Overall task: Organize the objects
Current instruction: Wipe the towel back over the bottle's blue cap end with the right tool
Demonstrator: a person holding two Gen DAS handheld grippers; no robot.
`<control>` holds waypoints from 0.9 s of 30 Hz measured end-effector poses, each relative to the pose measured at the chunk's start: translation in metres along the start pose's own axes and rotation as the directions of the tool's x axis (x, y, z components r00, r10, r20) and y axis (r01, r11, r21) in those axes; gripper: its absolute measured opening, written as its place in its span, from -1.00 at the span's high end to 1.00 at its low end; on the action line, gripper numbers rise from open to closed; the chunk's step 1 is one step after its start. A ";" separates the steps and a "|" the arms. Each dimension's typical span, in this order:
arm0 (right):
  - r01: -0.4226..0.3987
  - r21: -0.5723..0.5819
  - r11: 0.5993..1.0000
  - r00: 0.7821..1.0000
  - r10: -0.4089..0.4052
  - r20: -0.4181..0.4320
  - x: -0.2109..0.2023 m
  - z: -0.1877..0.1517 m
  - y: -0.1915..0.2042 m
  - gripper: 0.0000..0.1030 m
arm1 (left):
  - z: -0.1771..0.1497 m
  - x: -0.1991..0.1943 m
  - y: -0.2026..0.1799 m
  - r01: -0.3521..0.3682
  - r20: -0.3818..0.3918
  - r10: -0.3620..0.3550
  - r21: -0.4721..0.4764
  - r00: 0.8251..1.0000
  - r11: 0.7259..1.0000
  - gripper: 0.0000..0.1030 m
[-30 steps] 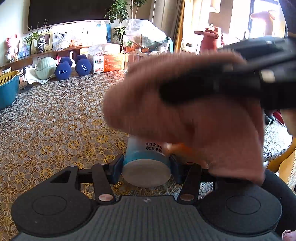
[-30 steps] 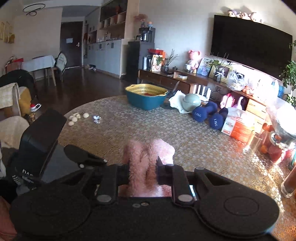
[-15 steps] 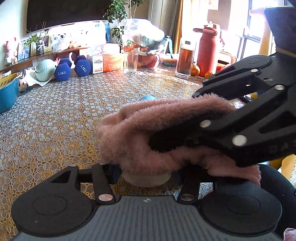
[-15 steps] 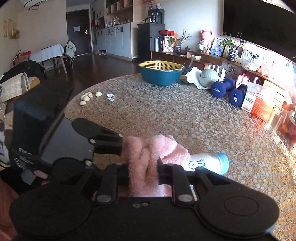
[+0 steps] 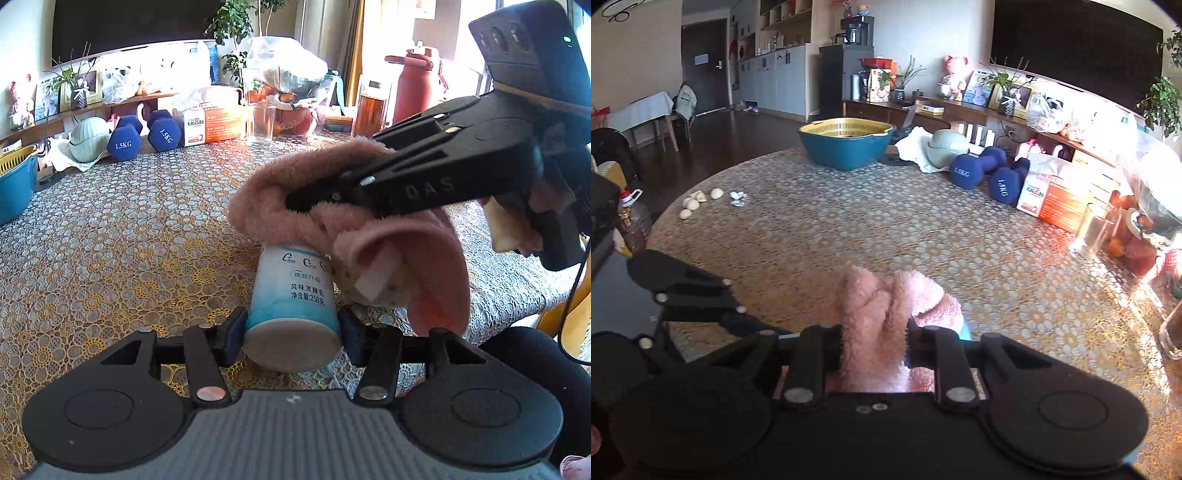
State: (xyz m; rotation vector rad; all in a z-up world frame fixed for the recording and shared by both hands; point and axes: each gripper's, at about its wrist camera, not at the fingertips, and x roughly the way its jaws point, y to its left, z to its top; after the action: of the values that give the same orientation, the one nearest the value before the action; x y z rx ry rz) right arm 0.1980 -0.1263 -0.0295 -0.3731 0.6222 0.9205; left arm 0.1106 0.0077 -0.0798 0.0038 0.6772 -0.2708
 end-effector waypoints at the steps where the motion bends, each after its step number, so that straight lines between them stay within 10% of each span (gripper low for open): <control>1: 0.007 0.004 1.000 1.000 -0.007 0.000 0.002 0.001 -0.003 0.59 | 0.000 0.000 0.000 0.000 0.000 0.000 0.001 1.000 1.000 -0.03; 19: 0.234 0.155 0.960 0.972 -0.235 -0.014 -0.002 -0.011 -0.047 0.63 | -0.003 0.003 0.003 -0.007 -0.009 0.007 -0.008 1.000 1.000 -0.03; 27: 0.077 0.113 0.991 0.989 -0.090 0.116 -0.052 -0.001 -0.022 0.64 | -0.003 0.003 0.001 -0.009 -0.008 0.008 -0.007 1.000 1.000 -0.03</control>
State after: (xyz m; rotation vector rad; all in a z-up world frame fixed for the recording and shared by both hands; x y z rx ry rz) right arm 0.1920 -0.1713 0.0045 -0.2422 0.5388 0.8190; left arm 0.1116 0.0085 -0.0842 0.0010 0.6860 -0.2603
